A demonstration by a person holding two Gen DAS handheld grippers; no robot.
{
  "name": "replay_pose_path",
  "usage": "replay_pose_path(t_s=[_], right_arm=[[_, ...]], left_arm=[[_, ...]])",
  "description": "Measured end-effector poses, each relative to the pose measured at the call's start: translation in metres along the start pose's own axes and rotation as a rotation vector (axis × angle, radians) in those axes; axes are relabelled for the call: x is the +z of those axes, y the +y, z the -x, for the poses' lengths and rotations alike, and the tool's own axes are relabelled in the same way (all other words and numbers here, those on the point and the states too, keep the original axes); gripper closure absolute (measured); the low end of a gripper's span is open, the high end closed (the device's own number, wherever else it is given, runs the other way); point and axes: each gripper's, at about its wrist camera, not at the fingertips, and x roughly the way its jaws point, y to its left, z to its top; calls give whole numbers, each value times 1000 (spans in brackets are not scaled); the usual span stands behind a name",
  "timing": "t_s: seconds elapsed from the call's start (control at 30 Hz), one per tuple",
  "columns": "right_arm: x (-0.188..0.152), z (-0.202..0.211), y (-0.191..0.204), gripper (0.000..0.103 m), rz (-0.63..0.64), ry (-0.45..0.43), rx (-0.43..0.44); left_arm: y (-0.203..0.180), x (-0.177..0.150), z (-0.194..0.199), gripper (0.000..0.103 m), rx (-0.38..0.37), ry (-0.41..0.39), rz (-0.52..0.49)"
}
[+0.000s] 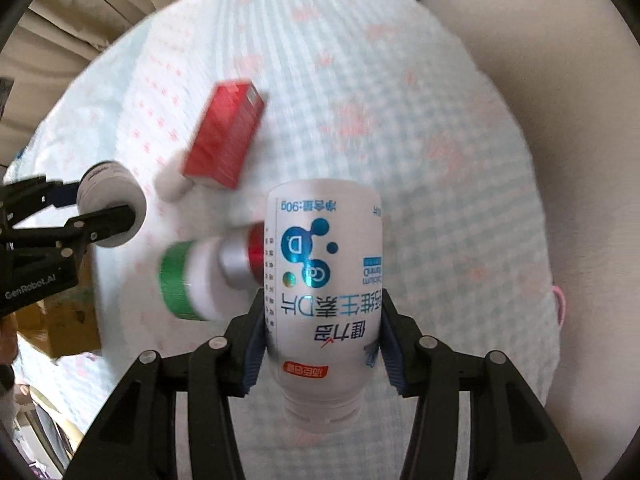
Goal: Organize rigid objects
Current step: 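Carry the black-lidded jar and white bottle into the box with both tools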
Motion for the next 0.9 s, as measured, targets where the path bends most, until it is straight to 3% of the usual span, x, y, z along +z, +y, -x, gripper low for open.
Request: replay_pose_path(t_s=[0.17,0.4,0.63,0.9], right_arm=[[-4,50,15,57,16,-89,31],[-8,116,82,57,118,-182,111],[-14,140,169,57,218,-219,204],[-31,134,285,57,272,-199,268]], left_arm=[[11,-23,71,56,25,-112,76],[60,-77,155,56,88,-177,204],[144,-147,202,56,129,-208,365],[247,-217,211,56,149,-182,430]])
